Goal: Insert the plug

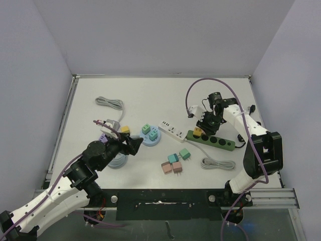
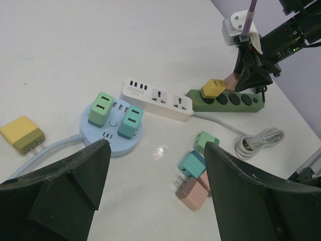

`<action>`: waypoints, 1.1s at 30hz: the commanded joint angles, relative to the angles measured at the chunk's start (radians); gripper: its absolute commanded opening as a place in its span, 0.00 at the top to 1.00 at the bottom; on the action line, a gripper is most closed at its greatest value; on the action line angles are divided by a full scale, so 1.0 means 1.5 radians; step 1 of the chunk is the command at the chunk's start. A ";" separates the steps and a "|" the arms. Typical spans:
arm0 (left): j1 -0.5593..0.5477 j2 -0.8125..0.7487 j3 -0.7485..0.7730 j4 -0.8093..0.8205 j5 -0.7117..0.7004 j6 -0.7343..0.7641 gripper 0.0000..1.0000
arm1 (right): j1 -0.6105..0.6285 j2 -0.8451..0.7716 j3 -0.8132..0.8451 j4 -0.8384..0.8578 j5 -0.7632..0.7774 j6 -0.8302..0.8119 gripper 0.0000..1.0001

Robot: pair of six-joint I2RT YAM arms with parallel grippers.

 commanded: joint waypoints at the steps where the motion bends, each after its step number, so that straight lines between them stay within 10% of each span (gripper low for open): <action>1: 0.002 -0.013 0.023 0.024 -0.013 0.010 0.25 | -0.005 0.002 0.001 0.018 -0.030 -0.023 1.00; 33: 0.002 -0.041 0.006 0.022 -0.032 0.017 0.25 | -0.001 0.004 -0.008 -0.030 0.020 -0.030 1.00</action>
